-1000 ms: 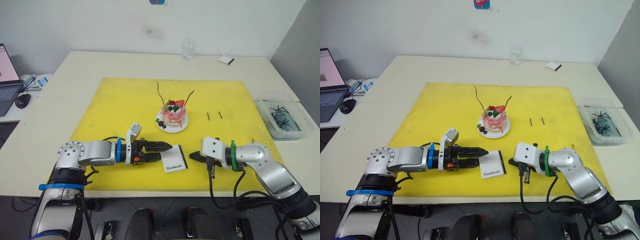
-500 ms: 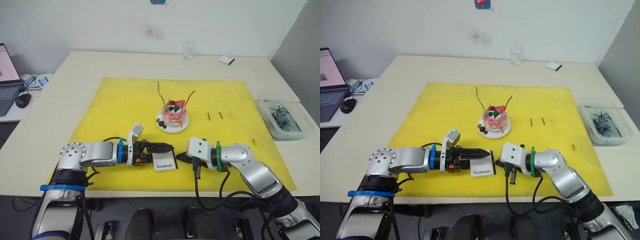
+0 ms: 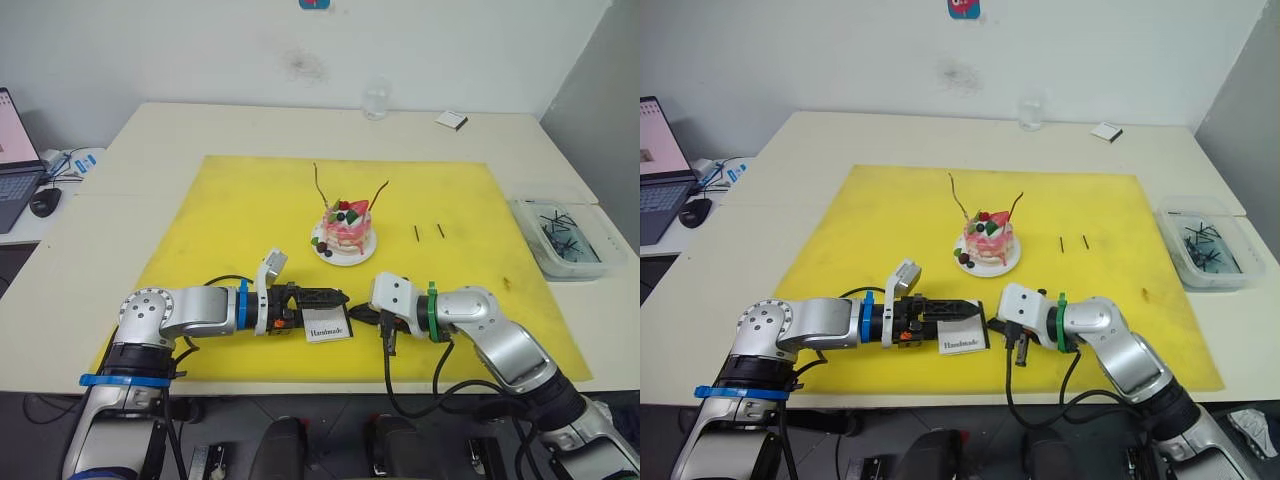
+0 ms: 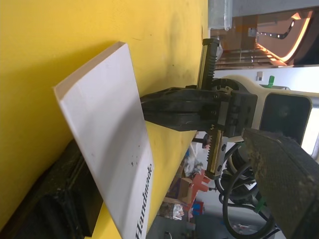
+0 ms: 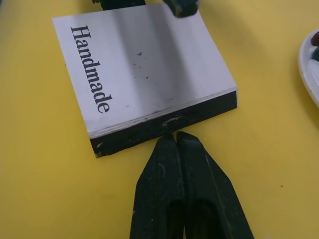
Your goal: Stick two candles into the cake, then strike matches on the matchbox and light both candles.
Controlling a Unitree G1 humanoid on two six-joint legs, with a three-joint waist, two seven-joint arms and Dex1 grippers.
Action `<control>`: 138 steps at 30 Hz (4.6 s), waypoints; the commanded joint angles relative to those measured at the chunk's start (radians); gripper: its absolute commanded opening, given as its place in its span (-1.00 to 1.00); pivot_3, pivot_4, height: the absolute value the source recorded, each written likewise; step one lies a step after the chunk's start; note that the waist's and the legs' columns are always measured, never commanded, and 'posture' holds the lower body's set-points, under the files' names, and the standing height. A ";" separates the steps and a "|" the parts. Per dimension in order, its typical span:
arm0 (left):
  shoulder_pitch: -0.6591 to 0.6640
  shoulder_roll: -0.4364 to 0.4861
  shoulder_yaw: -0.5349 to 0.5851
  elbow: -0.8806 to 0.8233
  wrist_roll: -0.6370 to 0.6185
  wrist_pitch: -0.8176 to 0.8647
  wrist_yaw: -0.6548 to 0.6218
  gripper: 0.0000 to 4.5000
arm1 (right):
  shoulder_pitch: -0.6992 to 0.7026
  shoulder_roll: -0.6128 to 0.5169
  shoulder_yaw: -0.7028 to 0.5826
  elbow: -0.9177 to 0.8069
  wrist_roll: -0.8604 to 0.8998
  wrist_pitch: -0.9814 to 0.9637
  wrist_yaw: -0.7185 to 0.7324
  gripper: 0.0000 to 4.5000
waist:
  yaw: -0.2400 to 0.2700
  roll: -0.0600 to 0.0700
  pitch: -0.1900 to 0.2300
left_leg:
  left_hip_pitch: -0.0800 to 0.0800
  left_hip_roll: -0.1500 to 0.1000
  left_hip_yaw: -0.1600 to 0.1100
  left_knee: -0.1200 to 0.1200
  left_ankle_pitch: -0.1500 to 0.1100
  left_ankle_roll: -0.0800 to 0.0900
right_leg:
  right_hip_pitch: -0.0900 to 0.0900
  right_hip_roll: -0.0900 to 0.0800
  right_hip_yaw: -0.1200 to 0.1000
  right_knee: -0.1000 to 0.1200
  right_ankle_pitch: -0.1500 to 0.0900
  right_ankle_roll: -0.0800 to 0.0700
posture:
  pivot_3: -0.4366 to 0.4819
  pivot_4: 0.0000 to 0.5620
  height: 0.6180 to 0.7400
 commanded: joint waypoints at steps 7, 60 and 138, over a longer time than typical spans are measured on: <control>0.037 0.004 -0.026 -0.029 -0.004 -0.011 0.046 1.00 | -0.019 0.037 -0.010 0.002 0.022 -0.014 -0.004 -0.98 | 0.000 0.000 0.000 | 0.000 0.000 0.000 0.000 0.000 0.000 | 0.000 0.000 0.000 0.000 0.000 0.000 | -0.05 -0.47 1.00; 0.247 0.062 0.148 -0.712 0.438 -0.412 -0.487 -0.99 | -0.053 0.301 -0.475 0.275 0.111 -0.102 -0.655 0.59 | -0.004 0.000 -0.002 | -0.002 0.001 0.002 -0.003 -0.001 -0.001 | -0.003 0.001 0.003 -0.002 -0.002 -0.002 | -0.05 -0.47 1.00; -0.053 -0.038 -0.001 -0.444 0.714 -0.384 -0.796 -1.00 | -0.057 -0.201 -0.426 -0.296 0.561 0.166 -0.029 -0.99 | -0.003 0.001 -0.001 | -0.003 0.001 -0.001 -0.005 -0.002 -0.001 | -0.003 0.002 0.000 -0.004 -0.005 0.000 | -0.05 -0.47 1.00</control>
